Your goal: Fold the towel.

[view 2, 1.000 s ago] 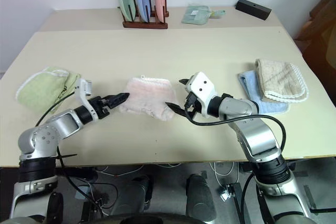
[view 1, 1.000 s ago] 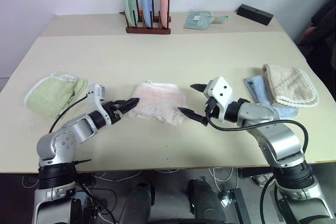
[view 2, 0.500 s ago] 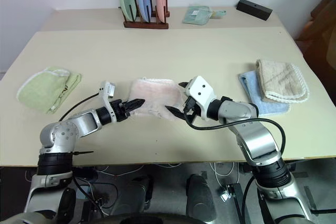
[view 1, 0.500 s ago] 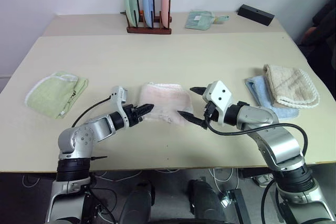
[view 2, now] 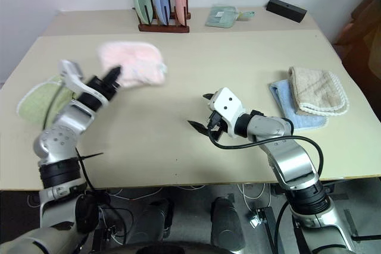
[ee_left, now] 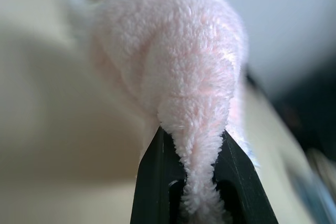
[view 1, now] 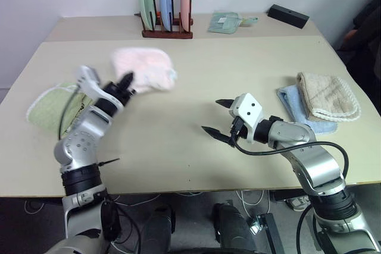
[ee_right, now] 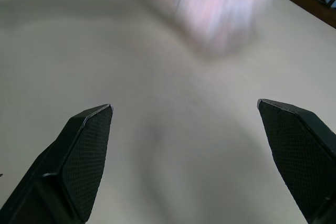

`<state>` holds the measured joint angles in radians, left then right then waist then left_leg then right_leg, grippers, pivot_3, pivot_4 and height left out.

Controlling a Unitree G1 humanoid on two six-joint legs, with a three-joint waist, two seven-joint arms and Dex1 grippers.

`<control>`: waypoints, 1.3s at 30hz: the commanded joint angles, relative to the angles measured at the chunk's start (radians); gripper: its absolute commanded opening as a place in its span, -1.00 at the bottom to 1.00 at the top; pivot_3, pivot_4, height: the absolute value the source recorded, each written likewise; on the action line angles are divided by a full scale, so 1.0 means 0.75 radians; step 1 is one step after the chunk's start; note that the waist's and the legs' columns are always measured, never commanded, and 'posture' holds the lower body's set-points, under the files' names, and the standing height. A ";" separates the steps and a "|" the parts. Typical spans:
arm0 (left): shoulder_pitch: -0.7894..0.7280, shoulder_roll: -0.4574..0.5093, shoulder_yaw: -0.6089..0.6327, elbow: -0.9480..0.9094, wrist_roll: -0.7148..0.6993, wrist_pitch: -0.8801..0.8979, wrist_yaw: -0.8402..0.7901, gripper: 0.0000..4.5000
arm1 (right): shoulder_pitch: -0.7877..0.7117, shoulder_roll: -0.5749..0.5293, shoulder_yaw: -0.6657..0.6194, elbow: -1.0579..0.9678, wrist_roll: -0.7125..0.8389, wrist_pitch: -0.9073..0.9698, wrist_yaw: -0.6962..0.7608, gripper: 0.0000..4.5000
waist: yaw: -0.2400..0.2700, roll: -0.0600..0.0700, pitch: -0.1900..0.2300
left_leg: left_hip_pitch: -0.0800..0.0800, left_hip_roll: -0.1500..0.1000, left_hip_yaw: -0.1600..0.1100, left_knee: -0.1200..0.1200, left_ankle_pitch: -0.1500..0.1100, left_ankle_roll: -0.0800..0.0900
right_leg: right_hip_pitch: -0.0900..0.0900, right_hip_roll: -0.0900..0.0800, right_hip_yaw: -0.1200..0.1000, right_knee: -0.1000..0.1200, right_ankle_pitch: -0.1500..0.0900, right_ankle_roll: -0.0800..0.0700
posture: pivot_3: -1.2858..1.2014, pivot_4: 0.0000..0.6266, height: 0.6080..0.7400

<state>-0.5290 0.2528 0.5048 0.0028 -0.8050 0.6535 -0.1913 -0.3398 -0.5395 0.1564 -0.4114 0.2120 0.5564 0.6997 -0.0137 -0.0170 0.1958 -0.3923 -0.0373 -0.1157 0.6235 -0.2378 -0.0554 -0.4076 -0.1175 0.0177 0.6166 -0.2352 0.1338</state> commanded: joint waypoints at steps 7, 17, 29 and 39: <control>-0.010 0.172 0.506 0.204 0.018 -0.439 0.365 -0.98 | 0.000 -0.011 -0.004 -0.042 -0.005 -0.051 0.009 1.00 | -0.009 -0.002 0.000 | 0.000 0.000 0.000 0.001 0.000 0.000 | 0.000 0.000 0.000 0.000 0.000 0.001 | 0.03 -0.52 1.00; 0.185 0.124 0.525 0.220 -0.054 -0.385 0.422 -0.98 | -0.019 -0.011 0.018 0.001 -0.019 -0.090 0.023 1.00 | 0.034 -0.009 -0.002 | -0.001 0.000 -0.001 0.007 0.000 0.000 | 0.004 0.000 -0.001 -0.001 0.001 0.001 | 0.03 -0.52 1.00; 0.126 0.186 0.488 0.197 -0.030 -0.510 0.392 -0.98 | -0.010 -0.014 0.025 -0.012 -0.018 -0.086 0.023 1.00 | 0.027 -0.010 -0.002 | -0.001 0.000 -0.001 0.006 0.000 0.000 | 0.004 0.000 -0.001 -0.002 0.002 0.001 | 0.03 -0.52 1.00; -0.136 0.302 0.259 0.205 -0.015 -0.445 0.219 -0.98 | 0.016 -0.005 0.032 -0.037 -0.019 -0.072 0.006 1.00 | 0.041 -0.017 0.001 | -0.001 0.000 -0.002 0.006 0.000 0.000 | 0.003 0.001 -0.003 0.000 0.002 0.001 | 0.03 -0.52 1.00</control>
<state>-0.5506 0.4268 0.7758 0.2227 -0.8156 0.3089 0.0380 -0.3249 -0.5483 0.1838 -0.3911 0.1977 0.5135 0.7098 0.0168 -0.0298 0.1966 -0.3963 -0.0370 -0.1211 0.6300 -0.2372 -0.0570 -0.4052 -0.1166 0.0111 0.6170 -0.2336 0.1343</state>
